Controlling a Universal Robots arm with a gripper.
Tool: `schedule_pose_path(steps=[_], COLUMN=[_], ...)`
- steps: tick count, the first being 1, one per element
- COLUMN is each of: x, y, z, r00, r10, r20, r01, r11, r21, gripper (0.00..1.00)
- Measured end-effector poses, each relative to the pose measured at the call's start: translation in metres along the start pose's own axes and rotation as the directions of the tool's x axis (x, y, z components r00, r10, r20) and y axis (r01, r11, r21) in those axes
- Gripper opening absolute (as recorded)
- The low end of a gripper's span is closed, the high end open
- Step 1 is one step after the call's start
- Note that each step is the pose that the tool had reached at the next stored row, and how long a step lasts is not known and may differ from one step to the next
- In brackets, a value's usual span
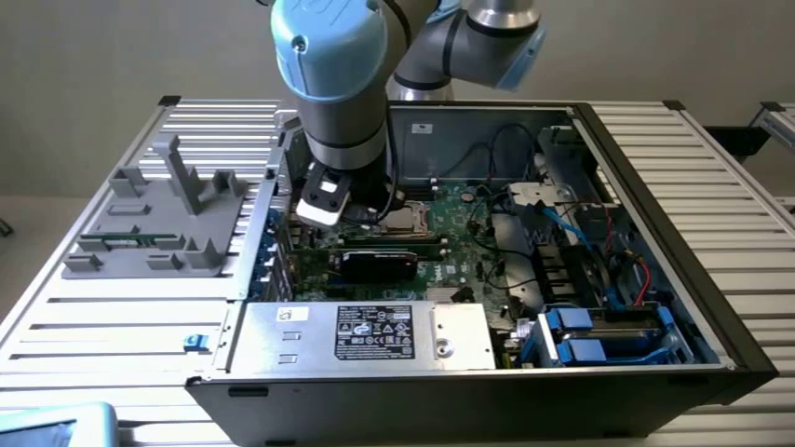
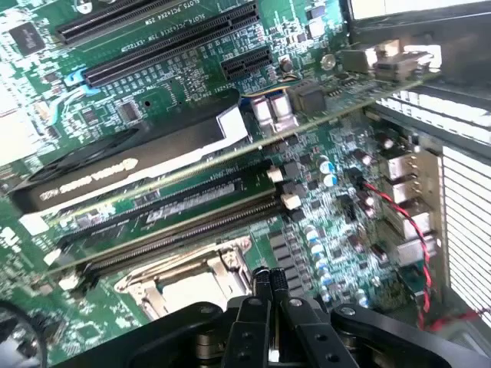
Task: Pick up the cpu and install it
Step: 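Install the second cpu locking lever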
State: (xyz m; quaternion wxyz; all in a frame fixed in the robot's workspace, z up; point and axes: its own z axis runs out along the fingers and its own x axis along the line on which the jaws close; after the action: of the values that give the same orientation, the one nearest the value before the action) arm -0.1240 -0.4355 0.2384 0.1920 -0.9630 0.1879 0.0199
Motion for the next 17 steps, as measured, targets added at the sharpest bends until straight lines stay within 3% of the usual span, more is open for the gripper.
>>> schedule_pose_path(steps=[3, 5, 6, 9, 10, 11, 17], x=[-0.001, -0.002, -0.003, -0.005, -0.006, -0.006, -0.009], y=[-0.0056, -0.0103, -0.0121, -0.0171, -0.0191, -0.021, -0.0274], z=[-0.0127, -0.0183, -0.0194, -0.0208, -0.0211, -0.0212, -0.0197], r00=[1.0, 1.0, 1.0, 0.9999, 0.9998, 0.9996, 0.9978], r10=[0.0, 0.0, -0.001, -0.002, -0.003, -0.004, -0.012], r20=[-0.0005, -0.0026, -0.005, -0.0162, -0.0204, -0.0262, -0.0649], r01=[0.0, 0.0, 0.001, 0.002, 0.002, 0.002, 0.001], r11=[1.0, 1.0, 0.9999, 0.9993, 0.9988, 0.998, 0.9865], r21=[-0.001, -0.0062, -0.0117, -0.0384, -0.0492, -0.0639, -0.1637], gripper=[0.11, 0.11, 0.11, 0.11, 0.11, 0.11, 0.11])
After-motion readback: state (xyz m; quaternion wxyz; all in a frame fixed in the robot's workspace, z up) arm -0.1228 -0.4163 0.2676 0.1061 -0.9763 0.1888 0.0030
